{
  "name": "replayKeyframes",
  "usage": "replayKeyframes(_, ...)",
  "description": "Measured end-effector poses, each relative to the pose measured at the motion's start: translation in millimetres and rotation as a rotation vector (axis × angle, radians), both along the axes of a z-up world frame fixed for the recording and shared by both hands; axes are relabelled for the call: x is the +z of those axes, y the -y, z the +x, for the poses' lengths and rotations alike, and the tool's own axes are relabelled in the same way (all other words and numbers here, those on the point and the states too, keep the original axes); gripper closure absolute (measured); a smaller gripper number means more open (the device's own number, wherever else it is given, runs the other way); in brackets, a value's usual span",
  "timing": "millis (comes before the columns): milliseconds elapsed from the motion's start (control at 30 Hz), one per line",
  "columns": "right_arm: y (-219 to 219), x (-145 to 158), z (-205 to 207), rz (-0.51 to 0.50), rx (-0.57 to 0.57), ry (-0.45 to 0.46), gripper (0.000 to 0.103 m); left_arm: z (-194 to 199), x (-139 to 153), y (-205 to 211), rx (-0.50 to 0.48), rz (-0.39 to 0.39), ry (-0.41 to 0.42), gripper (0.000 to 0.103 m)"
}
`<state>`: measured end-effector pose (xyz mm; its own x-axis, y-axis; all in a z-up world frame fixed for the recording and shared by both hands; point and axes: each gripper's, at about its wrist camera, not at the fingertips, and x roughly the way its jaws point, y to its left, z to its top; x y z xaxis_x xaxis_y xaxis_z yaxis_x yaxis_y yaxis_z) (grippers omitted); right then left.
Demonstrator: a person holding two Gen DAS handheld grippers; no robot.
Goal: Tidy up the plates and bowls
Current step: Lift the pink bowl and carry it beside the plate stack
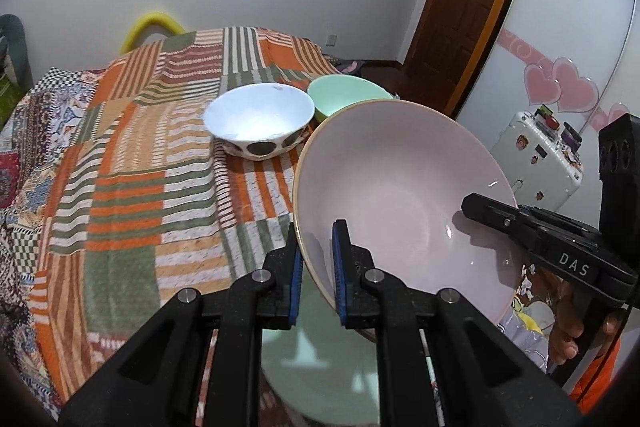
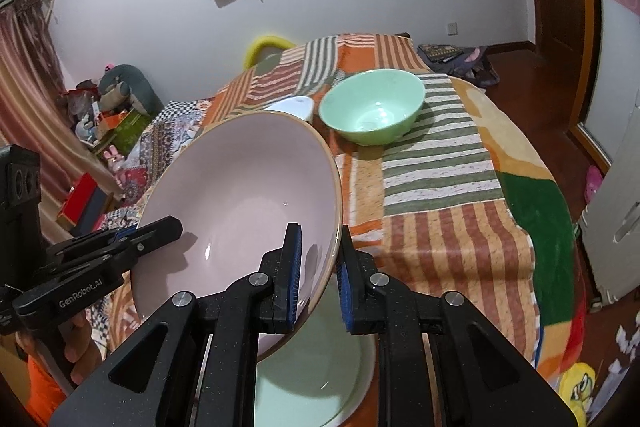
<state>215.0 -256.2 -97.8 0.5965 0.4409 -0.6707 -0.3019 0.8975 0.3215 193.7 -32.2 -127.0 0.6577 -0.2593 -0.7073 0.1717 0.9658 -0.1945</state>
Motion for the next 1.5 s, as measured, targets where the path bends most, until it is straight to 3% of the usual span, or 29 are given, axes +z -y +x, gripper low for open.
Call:
replayKeyframes(333,-36.1,5.3,-18.6,0.010,0.081,0.028,0.086,-47.8,14.6,-37.7,0.080,0.005,0.029,0.090)
replayKeyframes(633,-79.9,-2.1,-28.7,0.004,0.171,0.019,0.086,-80.3,10.4,-82.2,0.159,0.012,0.017,0.090)
replayKeyframes(933,-128.5,-18.0,-34.8,-0.031,0.257,-0.015,0.086,-99.4,-12.2,-129.8,0.244,-0.005,-0.029,0.090)
replayKeyframes(1500,-184.8,-69.4,-28.9,-0.096,0.344,-0.148,0.086,-89.6,-73.0,-177.8,0.313,-0.023,-0.170,0.090)
